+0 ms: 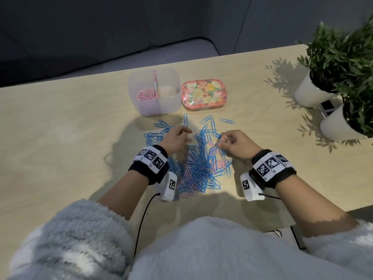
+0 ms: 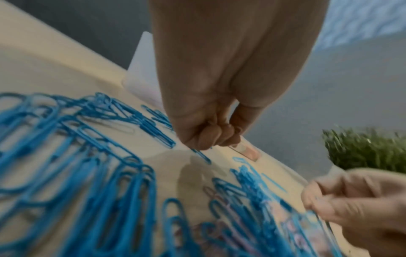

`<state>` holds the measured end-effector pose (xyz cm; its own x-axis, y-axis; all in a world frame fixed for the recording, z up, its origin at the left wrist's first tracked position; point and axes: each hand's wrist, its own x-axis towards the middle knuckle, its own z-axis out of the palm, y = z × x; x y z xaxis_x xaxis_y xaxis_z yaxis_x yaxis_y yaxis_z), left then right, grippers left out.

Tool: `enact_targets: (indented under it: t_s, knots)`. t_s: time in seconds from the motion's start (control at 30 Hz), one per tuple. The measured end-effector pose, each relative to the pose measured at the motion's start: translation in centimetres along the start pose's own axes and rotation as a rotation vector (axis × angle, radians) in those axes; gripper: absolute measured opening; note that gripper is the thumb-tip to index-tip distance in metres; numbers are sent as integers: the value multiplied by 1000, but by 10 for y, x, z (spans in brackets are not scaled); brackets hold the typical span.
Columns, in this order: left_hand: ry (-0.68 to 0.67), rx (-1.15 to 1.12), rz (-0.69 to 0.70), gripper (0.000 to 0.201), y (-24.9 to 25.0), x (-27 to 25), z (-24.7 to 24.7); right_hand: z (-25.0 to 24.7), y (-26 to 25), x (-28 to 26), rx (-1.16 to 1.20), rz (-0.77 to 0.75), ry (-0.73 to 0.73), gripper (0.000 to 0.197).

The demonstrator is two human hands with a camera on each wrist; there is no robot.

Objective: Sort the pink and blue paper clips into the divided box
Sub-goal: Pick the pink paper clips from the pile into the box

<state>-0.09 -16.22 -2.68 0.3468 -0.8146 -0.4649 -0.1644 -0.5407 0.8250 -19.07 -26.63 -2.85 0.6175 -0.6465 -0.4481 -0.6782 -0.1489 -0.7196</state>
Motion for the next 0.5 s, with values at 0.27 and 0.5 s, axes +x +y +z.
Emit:
enact_targets:
  t_s: [0.27, 0.5]
  knots:
    - [-106, 82, 10, 23, 13, 8, 15, -28, 11, -12, 64, 104, 92, 25]
    - [-49, 637, 229, 15, 10, 8, 28, -24, -2, -20, -348, 138, 179, 6]
